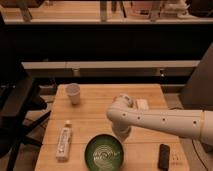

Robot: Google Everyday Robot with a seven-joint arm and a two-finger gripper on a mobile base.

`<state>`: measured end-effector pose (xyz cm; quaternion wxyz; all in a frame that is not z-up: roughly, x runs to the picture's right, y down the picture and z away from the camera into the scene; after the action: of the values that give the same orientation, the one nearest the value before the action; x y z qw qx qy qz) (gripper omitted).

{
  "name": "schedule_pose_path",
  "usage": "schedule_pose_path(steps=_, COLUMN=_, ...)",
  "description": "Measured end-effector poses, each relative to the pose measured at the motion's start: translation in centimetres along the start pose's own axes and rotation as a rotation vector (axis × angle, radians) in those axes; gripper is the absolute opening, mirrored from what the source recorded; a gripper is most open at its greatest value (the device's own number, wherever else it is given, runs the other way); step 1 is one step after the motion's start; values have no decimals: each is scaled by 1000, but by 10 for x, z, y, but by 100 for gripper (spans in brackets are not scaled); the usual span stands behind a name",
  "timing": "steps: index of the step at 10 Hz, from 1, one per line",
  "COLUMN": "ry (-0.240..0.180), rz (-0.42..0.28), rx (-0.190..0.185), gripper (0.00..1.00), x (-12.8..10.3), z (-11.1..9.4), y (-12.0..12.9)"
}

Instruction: Place the pepper in the ceramic bowl

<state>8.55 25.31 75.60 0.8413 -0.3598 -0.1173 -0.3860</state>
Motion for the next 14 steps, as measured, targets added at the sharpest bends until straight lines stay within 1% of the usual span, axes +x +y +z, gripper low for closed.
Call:
schedule_pose_path(steps=1, ry=-2, rz=-4, rx=13, gripper=21, x=5, z=-2, y=-2)
schedule_pose_path(steps=2, ry=-3, rz=-19, rx=38, gripper=31, x=13, z=-10, y=-8)
schedule_pose_path(steps=4, ry=-13, rz=-75, rx=103, gripper=50, x=35, z=-35, y=-31)
schedule_pose_path(steps=5, ry=-25, rz=-113, rx=146, gripper=62, x=49, z=-49, y=-42)
schedule_pose_path(steps=6, ry=-33, rz=-163, rx=190, gripper=71, x=60, z=-61, y=-50)
schedule_pose_path(steps=7, ry=-37, rz=-264, rx=237, gripper=78, x=68, z=-72, y=-60)
schedule_pose_path(steps=8, ry=-27, rz=-386, rx=269, gripper=80, x=70, z=-80, y=-73)
schedule_pose_path(steps=9, ry=-13, rz=-452, rx=288, gripper=80, x=70, z=-85, y=-83)
schedule_pose_path(steps=10, ry=14, rz=-528, rx=304, gripper=80, x=68, z=-90, y=-98)
schedule_pose_path(steps=11, ry=66, rz=-580, rx=319, gripper=80, x=67, z=-95, y=-117)
schedule_pose_path(steps=12, ry=117, rz=-594, rx=333, gripper=80, x=69, z=-99, y=-128)
schedule_pose_path(steps=13, ry=178, rz=-571, rx=345, gripper=80, x=78, z=-104, y=-138)
schedule_pose_path(steps=14, ry=207, rz=-547, rx=353, gripper=80, x=86, z=-107, y=-143)
